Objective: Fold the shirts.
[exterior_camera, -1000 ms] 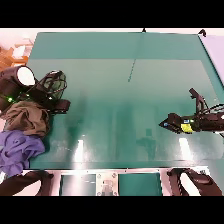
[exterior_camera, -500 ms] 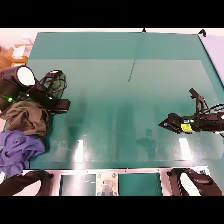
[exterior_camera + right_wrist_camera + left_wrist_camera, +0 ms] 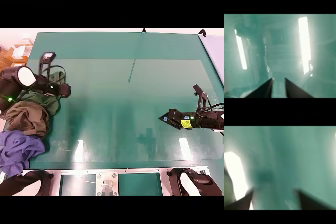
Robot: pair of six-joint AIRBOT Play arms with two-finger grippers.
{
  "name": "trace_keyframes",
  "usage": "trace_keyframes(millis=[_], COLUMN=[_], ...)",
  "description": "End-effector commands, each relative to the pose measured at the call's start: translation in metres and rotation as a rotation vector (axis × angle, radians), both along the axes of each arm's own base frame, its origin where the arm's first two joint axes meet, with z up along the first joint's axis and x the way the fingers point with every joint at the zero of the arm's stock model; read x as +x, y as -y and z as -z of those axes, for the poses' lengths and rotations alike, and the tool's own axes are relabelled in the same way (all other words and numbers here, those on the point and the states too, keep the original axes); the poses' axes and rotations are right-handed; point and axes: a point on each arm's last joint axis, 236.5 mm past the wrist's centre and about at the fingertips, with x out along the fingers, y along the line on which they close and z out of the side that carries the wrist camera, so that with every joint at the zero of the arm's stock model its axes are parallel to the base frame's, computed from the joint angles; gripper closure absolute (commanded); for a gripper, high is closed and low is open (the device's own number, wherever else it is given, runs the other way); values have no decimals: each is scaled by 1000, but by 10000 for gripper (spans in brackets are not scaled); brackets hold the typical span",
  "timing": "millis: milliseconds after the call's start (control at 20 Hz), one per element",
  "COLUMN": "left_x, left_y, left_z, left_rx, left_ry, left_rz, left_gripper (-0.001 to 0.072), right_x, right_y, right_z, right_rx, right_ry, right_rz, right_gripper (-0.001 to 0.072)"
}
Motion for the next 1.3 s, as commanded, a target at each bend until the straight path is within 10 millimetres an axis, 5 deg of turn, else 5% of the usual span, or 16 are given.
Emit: trace_keyframes(millis=[0,100,200,350,500,600,650,700,750,850,900,1000,1100,1250], left_x=[47,43,23,14,20,19,22,25,30,46,57,66,46,-12], left_y=[-82,-134,-172,-164,-143,-144,-143,-140,-135,-110,-90,-30,49,155], left_z=[-28,-9,36,90,120,120,112,101,84,34,-2,-81,-146,-178], left_rx=[250,265,273,213,115,118,114,99,74,5,-13,-68,-165,-319], left_ry=[213,133,-36,-180,-219,-233,-232,-233,-230,-171,-97,67,163,118], left_rz=[-86,-194,-242,-152,-144,-140,-135,-133,-129,-86,-48,65,224,450], left_gripper=[-13,-13,-13,-13,22,669,684,685,685,686,686,686,686,685], right_x=[21,24,24,25,25,25,25,25,25,26,27,31,36,40], right_y=[9,12,17,19,19,19,19,19,19,19,19,22,30,42], right_z=[-6,-6,-3,-3,-3,-3,-3,-3,-3,-4,-6,-14,-22,-28], right_rx=[-20,-31,-57,-65,-65,-65,-65,-65,-65,-65,-66,-71,-79,-91], right_ry=[82,95,94,98,99,99,99,100,100,101,107,127,149,167], right_rz=[52,61,60,62,63,63,63,62,62,63,63,70,90,114], right_gripper=[228,203,203,203,211,224,272,428,501,526,607,687,696,695])
